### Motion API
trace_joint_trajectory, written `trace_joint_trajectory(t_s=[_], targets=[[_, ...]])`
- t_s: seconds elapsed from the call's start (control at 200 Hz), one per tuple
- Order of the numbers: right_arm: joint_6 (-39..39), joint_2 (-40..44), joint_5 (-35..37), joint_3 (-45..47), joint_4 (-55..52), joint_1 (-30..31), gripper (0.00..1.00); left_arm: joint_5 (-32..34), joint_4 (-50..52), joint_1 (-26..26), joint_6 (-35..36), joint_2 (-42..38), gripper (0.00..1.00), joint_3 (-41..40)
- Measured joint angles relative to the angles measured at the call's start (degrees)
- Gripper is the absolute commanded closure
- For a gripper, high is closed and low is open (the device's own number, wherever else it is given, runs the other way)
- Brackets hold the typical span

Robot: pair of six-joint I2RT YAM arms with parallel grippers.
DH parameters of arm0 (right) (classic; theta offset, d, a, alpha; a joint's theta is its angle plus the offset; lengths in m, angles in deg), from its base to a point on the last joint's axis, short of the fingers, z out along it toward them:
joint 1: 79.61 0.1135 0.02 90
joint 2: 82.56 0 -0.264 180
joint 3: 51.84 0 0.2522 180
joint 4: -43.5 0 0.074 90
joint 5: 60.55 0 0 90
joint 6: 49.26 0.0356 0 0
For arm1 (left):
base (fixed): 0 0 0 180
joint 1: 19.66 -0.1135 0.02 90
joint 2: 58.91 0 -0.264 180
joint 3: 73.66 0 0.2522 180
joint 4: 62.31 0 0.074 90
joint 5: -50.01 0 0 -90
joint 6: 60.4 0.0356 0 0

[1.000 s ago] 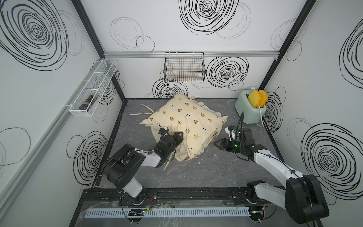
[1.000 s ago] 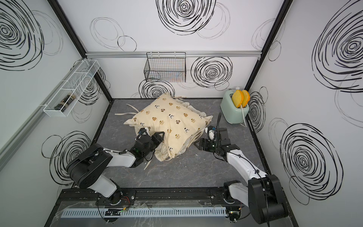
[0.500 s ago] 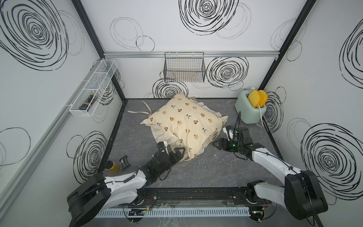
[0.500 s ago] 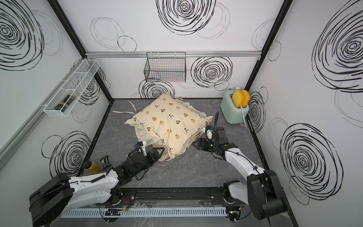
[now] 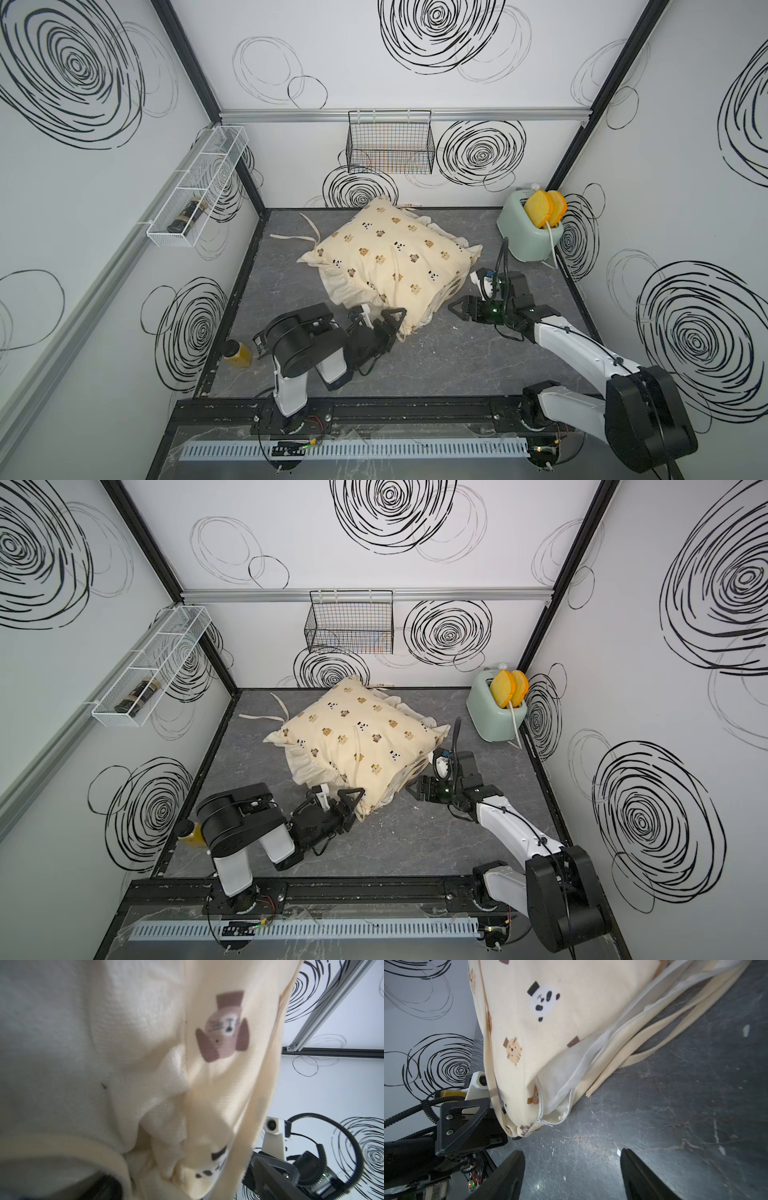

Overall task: Zip up pillowcases
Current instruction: Pick up the pillowcase from the center of the board.

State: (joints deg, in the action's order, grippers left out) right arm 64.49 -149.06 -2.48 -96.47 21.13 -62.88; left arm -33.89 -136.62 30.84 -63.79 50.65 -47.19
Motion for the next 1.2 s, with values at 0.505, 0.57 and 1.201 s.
trace_joint_trajectory(t_s=[0.505,0.57,1.201], targets=[[-0.98,-0.35,4.44,0.44,0.02,9.86,0.55,-0.35,5.62,-1.88,-1.51,-1.73,0.77,2.97],[-1.20,-0.44,4.24,0.57,0.76,12.41,0.68,-0.76,6.82,-1.92,-1.57,-3.61,0.79,3.06],[-3.72,-5.84,-3.80,2.40,10.91,16.74,0.59,-3.21,31.19,-3.76,0.96,-21.94,0.95,7.08]])
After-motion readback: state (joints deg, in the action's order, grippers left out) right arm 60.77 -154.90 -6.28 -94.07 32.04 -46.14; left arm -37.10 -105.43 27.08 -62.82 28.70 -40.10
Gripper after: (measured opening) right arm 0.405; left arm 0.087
